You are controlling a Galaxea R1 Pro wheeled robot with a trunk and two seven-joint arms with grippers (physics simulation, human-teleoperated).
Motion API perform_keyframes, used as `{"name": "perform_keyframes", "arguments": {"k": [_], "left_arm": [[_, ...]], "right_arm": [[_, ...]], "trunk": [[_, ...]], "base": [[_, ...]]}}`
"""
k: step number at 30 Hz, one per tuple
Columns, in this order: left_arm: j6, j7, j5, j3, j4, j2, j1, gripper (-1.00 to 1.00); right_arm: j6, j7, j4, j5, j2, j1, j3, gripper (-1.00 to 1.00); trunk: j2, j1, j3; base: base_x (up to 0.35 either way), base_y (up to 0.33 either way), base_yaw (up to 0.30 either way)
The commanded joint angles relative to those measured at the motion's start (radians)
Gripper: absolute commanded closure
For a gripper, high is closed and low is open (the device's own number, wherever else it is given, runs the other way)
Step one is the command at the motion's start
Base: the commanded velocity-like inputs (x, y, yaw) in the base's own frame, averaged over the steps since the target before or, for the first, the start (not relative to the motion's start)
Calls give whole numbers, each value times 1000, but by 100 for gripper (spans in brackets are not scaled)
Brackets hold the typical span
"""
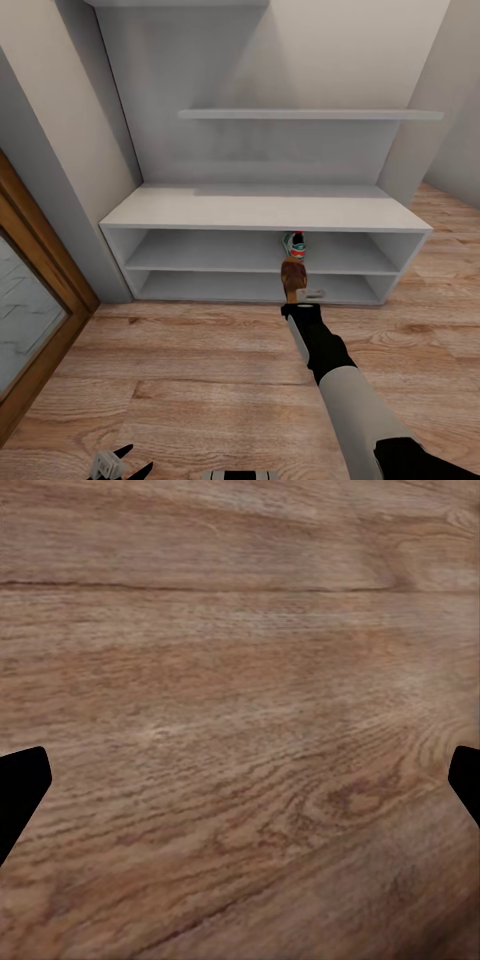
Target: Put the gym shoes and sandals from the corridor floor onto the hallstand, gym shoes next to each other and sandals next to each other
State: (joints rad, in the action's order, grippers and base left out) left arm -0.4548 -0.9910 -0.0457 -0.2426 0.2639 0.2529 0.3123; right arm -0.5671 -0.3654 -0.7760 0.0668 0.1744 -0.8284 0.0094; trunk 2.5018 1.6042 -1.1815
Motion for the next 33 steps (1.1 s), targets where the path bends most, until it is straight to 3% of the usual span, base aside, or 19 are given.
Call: {"name": "perform_keyframes", "arguments": {"k": [1, 13, 33], "left_arm": [[-2, -5, -5, 1, -1, 0, 1, -100], [-2, -12, -7, -1, 0, 1, 1, -100], [-1, -14, -9, -1, 4, 2, 1, -100]], "right_arm": [[-8, -2, -1, 4, 0, -1, 1, 100], [-10, -2, 1, 4, 0, -1, 1, 100], [-10, 2, 4, 4, 0, -1, 3, 100]], "trunk": [[0, 0, -1], [0, 0, -8], [0, 0, -33]], "base": [[0, 0, 0], [0, 0, 53], [23, 26, 165]]}}
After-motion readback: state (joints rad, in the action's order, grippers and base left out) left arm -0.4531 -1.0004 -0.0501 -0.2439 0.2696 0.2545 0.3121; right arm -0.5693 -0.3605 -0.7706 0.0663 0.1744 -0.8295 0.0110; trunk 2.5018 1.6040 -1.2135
